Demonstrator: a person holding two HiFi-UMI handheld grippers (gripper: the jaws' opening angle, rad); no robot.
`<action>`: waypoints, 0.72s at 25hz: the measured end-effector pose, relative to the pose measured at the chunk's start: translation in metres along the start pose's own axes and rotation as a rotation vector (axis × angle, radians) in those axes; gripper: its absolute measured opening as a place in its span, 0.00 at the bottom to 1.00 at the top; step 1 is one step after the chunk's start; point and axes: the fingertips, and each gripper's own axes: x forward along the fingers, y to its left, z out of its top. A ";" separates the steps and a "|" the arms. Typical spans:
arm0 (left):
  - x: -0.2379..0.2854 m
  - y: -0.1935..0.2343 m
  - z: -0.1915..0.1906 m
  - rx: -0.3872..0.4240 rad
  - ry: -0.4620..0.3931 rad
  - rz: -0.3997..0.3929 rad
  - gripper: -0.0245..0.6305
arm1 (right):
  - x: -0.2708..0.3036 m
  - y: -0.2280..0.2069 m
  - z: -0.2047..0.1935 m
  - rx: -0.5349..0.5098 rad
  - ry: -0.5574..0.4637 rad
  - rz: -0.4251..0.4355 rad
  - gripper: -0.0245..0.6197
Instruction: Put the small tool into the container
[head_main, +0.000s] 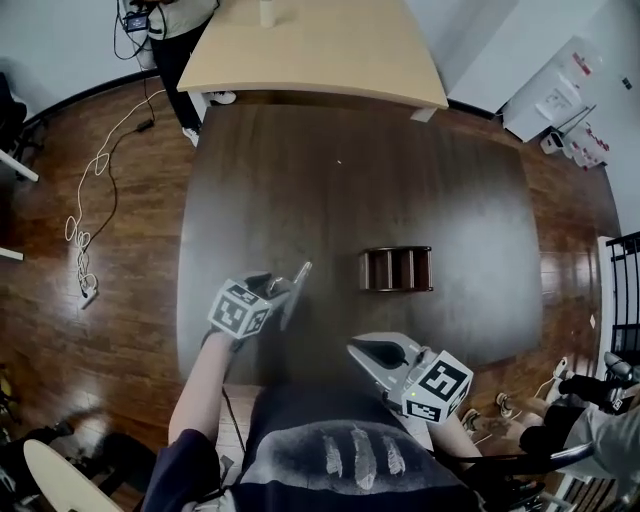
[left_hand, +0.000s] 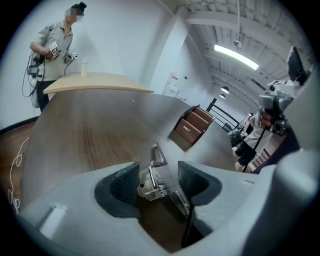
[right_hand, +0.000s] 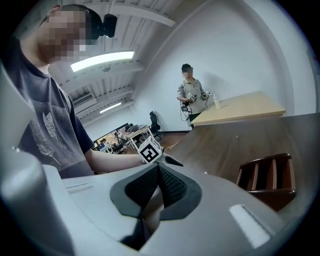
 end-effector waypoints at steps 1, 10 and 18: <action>0.004 0.003 -0.004 -0.028 0.008 0.009 0.41 | -0.001 -0.003 0.001 0.001 0.000 0.011 0.04; 0.014 0.011 -0.004 -0.327 -0.046 -0.033 0.13 | -0.031 -0.031 -0.009 0.052 -0.022 -0.001 0.04; 0.002 -0.012 0.026 -0.425 -0.217 0.006 0.05 | -0.045 -0.036 -0.007 0.042 -0.042 0.020 0.04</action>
